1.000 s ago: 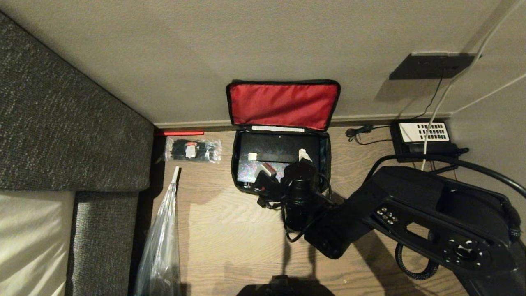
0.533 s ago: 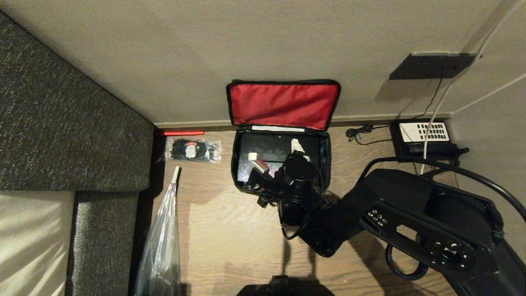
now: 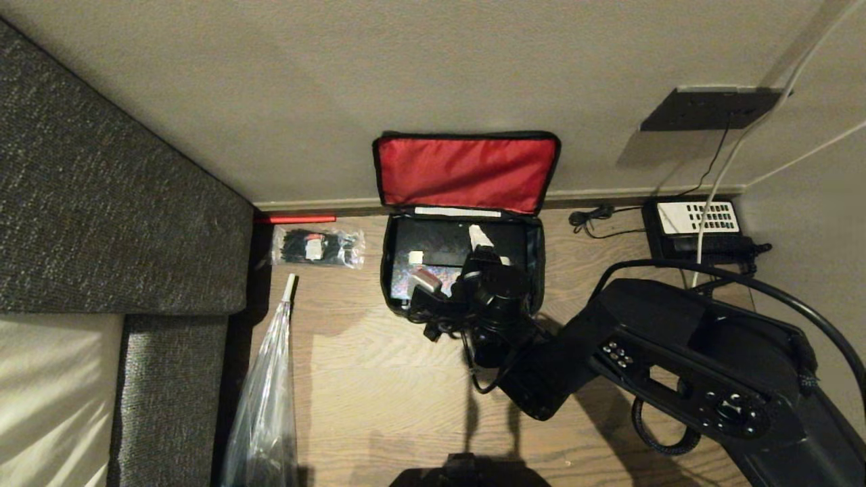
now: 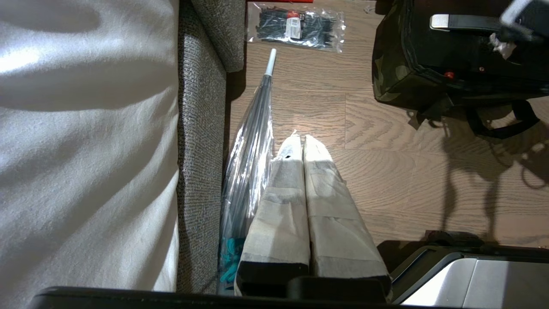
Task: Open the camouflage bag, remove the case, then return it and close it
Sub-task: Grip the handle
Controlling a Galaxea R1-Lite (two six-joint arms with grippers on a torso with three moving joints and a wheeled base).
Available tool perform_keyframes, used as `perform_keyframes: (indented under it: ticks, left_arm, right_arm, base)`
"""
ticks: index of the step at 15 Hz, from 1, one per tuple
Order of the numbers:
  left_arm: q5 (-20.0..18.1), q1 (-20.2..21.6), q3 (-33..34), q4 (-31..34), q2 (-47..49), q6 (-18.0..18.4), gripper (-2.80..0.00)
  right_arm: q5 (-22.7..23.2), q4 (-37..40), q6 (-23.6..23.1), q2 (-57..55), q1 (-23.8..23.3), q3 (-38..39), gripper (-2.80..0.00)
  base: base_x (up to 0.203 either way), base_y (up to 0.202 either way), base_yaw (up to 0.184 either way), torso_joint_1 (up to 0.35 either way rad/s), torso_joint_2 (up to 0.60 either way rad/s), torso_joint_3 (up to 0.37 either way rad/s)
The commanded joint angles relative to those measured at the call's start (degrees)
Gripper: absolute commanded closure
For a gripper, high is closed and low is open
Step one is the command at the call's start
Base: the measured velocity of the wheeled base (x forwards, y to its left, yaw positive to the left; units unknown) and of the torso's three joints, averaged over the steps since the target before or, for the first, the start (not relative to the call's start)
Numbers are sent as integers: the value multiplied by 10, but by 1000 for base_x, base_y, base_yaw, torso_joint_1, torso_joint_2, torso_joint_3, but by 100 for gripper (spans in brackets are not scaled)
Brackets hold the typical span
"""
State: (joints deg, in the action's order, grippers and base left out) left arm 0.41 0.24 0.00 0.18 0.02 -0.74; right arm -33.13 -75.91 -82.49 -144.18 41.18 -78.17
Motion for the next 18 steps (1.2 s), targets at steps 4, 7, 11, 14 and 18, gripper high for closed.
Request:
perform_keyframes:
  ticks: [4,7,11,14,18]
  left_arm:
    - [0,0,2,0,-1,0,0]
    - [0,0,2,0,-1,0,0]
    - [0,0,2,0,-1,0,0]
    - [0,0,2,0,-1,0,0]
    - [0,0,2,0,0,0,0]
  right_arm:
    - [17,9,-21,-21,-11,-8,-280]
    - [0,18,-21,-29,-11,-37,-280]
    - [-66,96,-4,27,-8,-76,-280]
    - [-122,144,54,97,22,-21,-280]
    - [-143,123,64,135,53,37,-280]
  base:
    - [0,0,0,0,0,0]
    - [0,0,0,0,0,0]
    - [0,0,0,0,0,0]
    - [0,0,0,0,0,0]
    - [0,0,0,0,0,0]
